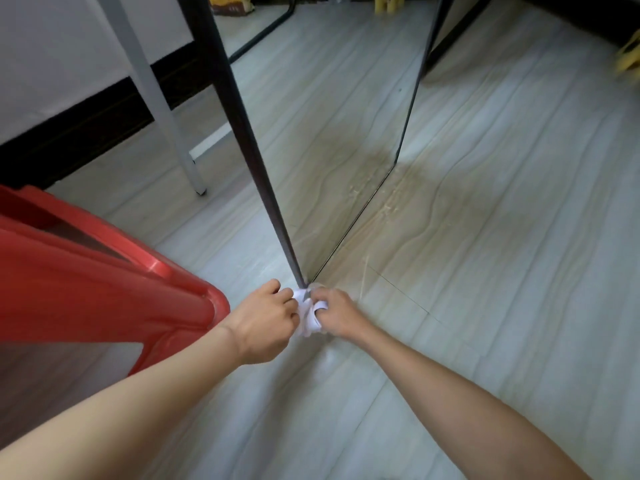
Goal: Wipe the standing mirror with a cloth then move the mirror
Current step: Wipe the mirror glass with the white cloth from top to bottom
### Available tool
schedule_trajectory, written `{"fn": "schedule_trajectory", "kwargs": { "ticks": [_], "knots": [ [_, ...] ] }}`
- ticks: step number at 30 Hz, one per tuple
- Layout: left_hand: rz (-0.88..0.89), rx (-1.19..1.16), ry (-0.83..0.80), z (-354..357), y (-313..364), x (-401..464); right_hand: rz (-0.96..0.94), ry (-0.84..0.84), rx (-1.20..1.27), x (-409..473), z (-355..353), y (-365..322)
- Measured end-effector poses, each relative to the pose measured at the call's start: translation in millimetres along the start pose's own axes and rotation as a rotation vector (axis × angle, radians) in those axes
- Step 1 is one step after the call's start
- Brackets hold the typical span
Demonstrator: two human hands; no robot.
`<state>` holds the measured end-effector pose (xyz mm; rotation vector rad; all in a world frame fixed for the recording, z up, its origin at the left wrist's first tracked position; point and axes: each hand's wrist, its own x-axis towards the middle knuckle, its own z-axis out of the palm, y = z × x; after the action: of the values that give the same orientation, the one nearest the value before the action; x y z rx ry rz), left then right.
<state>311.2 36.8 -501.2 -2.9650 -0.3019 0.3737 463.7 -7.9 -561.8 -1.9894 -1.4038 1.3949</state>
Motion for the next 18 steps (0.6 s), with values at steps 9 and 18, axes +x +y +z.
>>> {"fn": "schedule_trajectory", "kwargs": {
  "ticks": [9,18],
  "knots": [
    [-0.470,-0.536,-0.133,-2.5,-11.7,-31.1,0.086,0.249,0.302,-28.7,-34.1,-20.2],
    [-0.710,-1.216,-0.137,-9.9,-11.9,-27.6,0.109,0.274,0.131,-54.4,-50.6,-24.9]
  ]
}}
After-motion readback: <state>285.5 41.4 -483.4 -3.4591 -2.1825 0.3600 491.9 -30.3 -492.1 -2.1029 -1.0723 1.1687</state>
